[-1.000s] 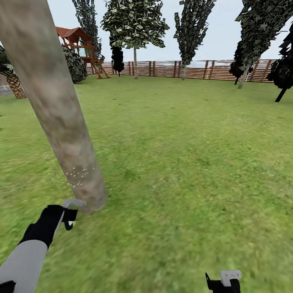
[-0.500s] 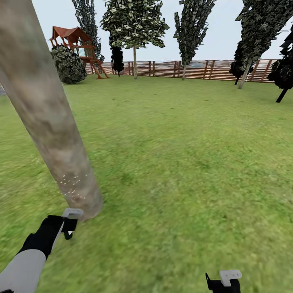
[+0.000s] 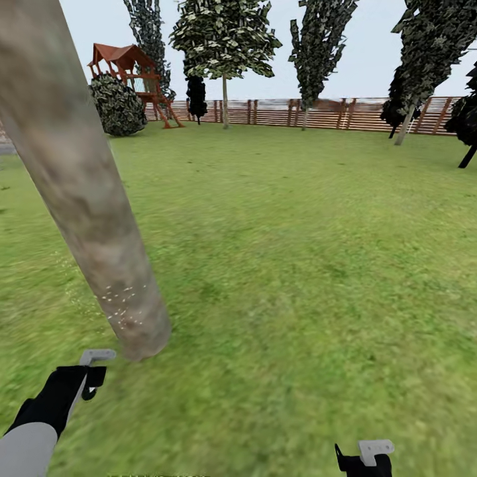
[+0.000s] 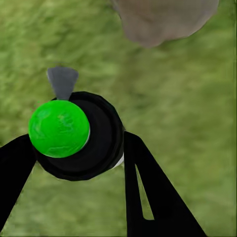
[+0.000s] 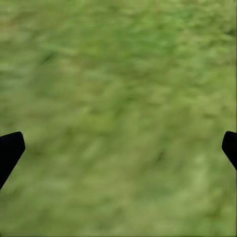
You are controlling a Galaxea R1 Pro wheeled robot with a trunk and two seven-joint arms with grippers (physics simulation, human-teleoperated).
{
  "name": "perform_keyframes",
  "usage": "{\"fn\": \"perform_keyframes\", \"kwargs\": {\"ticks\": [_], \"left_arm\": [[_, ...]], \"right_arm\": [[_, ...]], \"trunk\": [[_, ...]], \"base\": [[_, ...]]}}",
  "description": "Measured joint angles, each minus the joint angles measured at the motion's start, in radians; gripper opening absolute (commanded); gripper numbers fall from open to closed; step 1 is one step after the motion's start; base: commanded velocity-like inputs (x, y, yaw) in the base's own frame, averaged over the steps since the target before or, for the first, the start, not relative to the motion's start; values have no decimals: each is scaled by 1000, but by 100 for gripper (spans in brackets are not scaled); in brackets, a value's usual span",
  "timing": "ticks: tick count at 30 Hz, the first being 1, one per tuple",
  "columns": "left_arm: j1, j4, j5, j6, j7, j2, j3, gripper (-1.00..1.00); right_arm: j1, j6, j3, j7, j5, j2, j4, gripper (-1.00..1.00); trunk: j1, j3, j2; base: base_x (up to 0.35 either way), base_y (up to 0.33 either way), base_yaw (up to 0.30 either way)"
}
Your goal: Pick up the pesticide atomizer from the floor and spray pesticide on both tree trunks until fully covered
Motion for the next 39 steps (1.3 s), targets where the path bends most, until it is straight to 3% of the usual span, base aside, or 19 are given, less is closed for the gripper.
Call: {"fn": "perform_keyframes", "kwargs": {"ticks": [4, 13, 31, 39], "left_arm": [[0, 4, 2, -87, 0, -4, -1, -100], [0, 1, -1, -88, -2, -66, -9, -100], [0, -11, -5, -85, 0, -67, -4, -100], [0, -11, -6, -85, 0, -66, -4, -100]], "right_arm": [[0, 0, 0, 0, 1, 0, 0, 100], [0, 0, 2, 0, 2, 0, 0, 100], [0, 2, 5, 0, 2, 0, 0, 100], [0, 2, 5, -1, 2, 0, 0, 100]], "trunk": [[0, 0, 0], [0, 0, 0], [0, 0, 0], [0, 0, 0]], "base": [[43, -54, 190], [104, -238, 7], [0, -277, 3], [0, -277, 221]]}}
